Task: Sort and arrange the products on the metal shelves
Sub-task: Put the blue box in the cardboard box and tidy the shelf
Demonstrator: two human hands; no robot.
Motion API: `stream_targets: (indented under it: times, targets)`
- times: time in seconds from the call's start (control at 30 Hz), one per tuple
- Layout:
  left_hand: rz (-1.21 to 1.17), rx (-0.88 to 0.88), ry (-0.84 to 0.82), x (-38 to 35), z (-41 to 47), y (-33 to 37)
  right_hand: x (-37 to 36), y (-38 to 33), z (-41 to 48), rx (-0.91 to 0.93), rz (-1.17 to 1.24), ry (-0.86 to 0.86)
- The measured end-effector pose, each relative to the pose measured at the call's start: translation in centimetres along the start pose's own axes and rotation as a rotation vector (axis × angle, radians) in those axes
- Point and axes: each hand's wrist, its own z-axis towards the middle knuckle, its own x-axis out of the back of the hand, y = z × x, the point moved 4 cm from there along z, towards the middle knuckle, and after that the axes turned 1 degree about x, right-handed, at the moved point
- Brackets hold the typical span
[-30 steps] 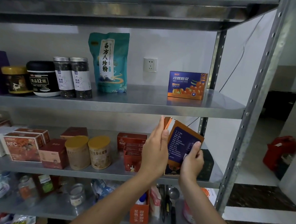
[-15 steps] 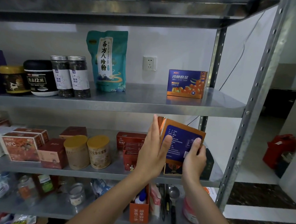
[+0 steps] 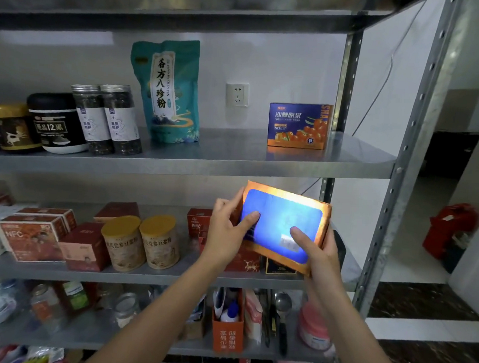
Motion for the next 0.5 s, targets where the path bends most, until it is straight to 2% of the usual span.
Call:
stream_targets:
  times: [0.1, 0.13, 0.23, 0.27, 0.33, 0.4, 0.43, 0.5]
  targets:
    - [-0.019, 0.012, -0.168, -2.4, -0.7, -0.3, -0.7, -0.9, -1.2, 0.16, -0.233, 0.125]
    - [-0.039, 0.026, -0.224, -3.2, -0.9, -0.3, -0.9, -1.0, -1.5, 0.181, -0.269, 0.095]
    - [-0.248, 0.144, -0.38, -3.6, -0.9, -0.3, -1.9, -1.1, -2.2, 0.039, -0.124, -0.226]
    - [-0.371, 0.216, -0.451, -3.6, -1.0, -0.6, -1.9, -1.5, -2.5, 0.039, -0.17, -0.322]
    - [-0.623, 0.388, -0.602, -3.8, -1.4, -1.4, -1.5, -2.4, -2.8, 0.159, -0.506, -0.381]
    - [-0.767, 0.497, -0.809, -4.7, -2.5, -1.7, -0.3, -3.4, -2.4, 0.298, -0.854, -0.26]
    - [-0.787, 0.513, -0.926, -5.4, -3.1, -1.7, 0.3, -3.8, -2.3, 0.326, -0.946, -0.225]
    - [-0.806, 0.533, -1.108, -6.9, -4.0, -1.5, 1.5, -4.5, -2.0, 0.244, -0.942, -0.258]
